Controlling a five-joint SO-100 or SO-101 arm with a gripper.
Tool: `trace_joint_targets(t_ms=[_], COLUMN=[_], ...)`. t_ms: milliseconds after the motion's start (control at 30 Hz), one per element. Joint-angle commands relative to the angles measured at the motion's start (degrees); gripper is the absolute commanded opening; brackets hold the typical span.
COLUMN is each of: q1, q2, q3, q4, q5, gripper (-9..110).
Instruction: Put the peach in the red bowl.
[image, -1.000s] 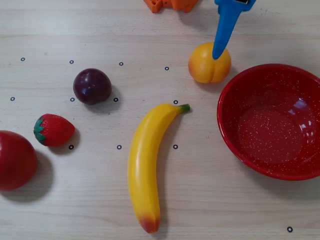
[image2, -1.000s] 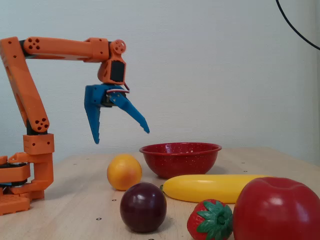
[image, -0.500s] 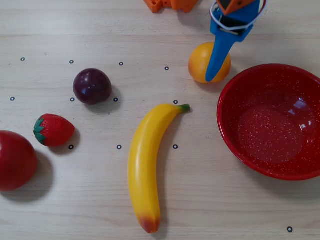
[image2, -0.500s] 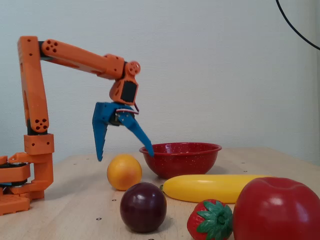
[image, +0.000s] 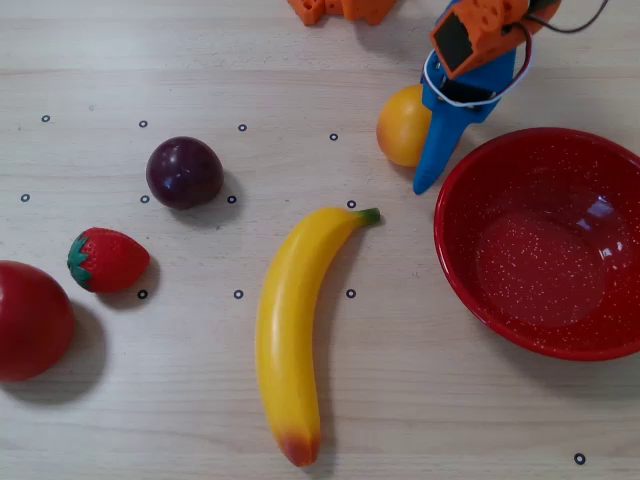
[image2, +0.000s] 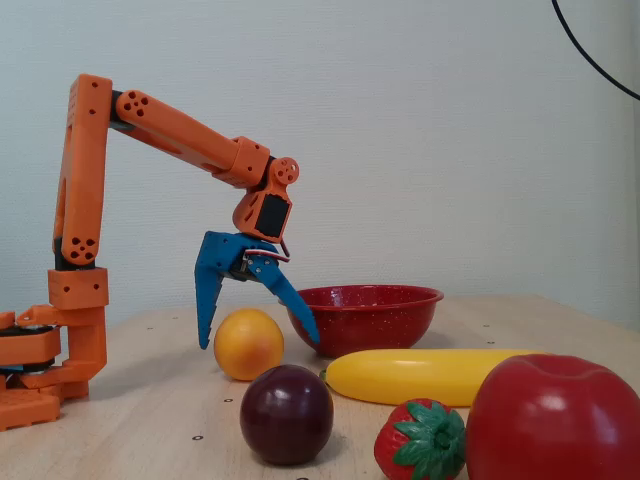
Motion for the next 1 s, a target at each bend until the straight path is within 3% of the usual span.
trace_joint_targets(t_ms=[0, 400, 967], q1=[-1.41, -2.9, -5.19], q2=[1.14, -1.41, -1.93], q3=[-3.96, -2.9, -1.93], q4=[-1.05, -3.43, -4.22], q5=[2.29, 5.27, 5.45], gripper=[58, 62, 59])
